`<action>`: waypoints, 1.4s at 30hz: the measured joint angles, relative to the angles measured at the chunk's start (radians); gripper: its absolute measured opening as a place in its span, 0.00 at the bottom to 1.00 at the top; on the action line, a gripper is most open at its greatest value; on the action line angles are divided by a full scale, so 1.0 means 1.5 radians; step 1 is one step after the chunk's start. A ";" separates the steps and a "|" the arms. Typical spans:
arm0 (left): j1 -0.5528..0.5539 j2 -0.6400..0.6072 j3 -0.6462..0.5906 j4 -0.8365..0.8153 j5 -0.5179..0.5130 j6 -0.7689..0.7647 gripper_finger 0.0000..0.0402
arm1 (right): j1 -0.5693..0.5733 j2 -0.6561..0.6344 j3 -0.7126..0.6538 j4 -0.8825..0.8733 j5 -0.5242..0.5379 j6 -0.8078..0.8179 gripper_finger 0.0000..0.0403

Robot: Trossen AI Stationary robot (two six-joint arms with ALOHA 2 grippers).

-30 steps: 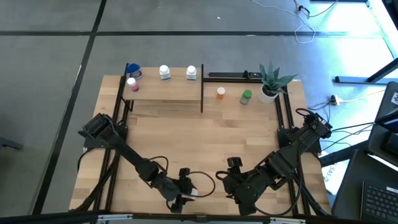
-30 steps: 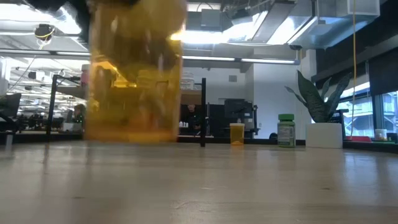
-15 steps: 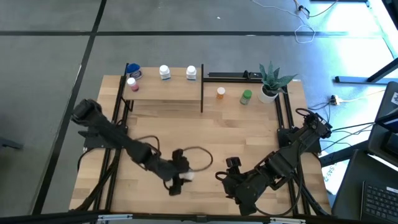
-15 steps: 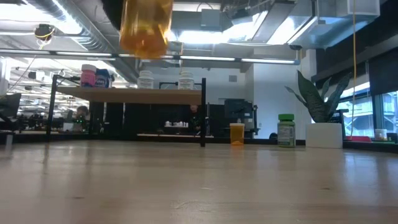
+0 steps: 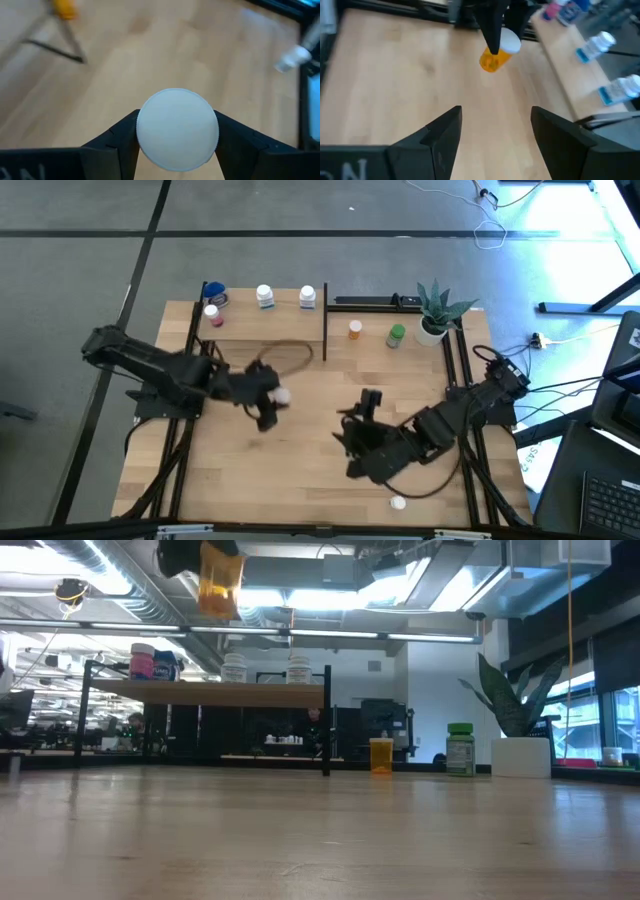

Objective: Pick and place medicine bottles onto shelf by color
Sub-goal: Put the bottom orange pill bottle on the shelf

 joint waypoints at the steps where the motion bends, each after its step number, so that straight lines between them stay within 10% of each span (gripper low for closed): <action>1: 0.020 -0.012 0.000 -0.014 0.000 -0.002 0.50 | -0.011 0.000 0.000 0.000 0.000 -0.001 0.59; 20: 0.367 -0.104 -0.001 -0.222 -0.088 0.017 0.50 | -0.175 0.000 0.000 0.010 -0.058 -0.073 0.59; 42: 0.505 -0.101 -0.001 -0.191 -0.082 0.035 0.50 | -0.201 0.000 0.000 0.042 -0.167 -0.093 0.59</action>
